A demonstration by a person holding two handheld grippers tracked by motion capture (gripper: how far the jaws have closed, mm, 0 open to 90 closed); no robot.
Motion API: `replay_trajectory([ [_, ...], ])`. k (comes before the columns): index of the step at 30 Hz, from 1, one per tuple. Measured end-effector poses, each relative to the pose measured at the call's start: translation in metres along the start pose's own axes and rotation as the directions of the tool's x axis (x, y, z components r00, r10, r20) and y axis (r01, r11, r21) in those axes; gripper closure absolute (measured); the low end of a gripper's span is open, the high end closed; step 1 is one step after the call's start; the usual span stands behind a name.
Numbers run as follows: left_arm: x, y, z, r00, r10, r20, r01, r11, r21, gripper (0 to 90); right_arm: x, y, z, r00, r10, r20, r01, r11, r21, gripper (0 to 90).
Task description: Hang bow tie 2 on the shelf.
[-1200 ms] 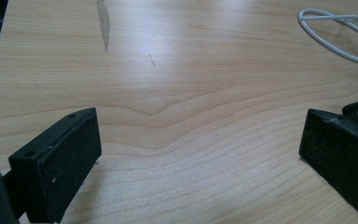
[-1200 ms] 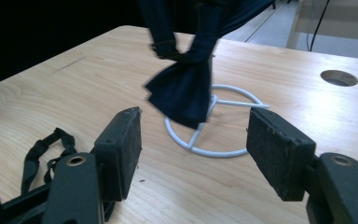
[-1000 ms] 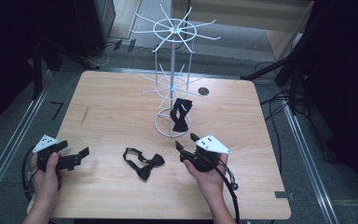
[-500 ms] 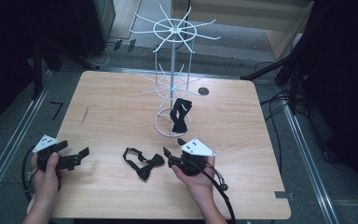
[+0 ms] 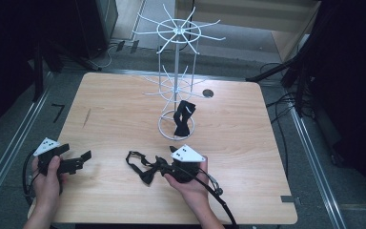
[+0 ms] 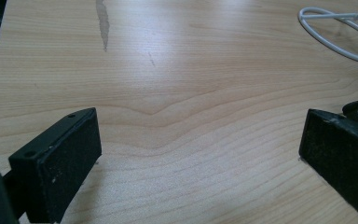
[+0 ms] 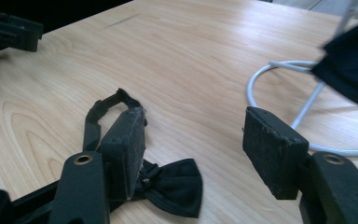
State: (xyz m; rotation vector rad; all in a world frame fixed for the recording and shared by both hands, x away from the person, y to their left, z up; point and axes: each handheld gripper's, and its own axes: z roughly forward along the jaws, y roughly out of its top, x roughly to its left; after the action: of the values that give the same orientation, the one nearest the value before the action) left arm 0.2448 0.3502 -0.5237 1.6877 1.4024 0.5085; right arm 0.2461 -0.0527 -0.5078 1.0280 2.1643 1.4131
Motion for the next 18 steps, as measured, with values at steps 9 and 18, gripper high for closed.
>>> replay_trajectory([
  [9,0.0,0.0,0.0,1.0,0.002,0.001,-0.002,1.0,0.002,0.0,0.013,-0.006,0.015,0.9991,-0.017,-0.038,0.019,0.999,0.044,40.1],
  [18,0.0,0.0,0.0,1.0,0.003,0.001,-0.003,1.0,0.001,0.0,0.018,-0.014,0.03,0.9962,-0.027,-0.083,0.035,0.994,0.106,39.9],
])
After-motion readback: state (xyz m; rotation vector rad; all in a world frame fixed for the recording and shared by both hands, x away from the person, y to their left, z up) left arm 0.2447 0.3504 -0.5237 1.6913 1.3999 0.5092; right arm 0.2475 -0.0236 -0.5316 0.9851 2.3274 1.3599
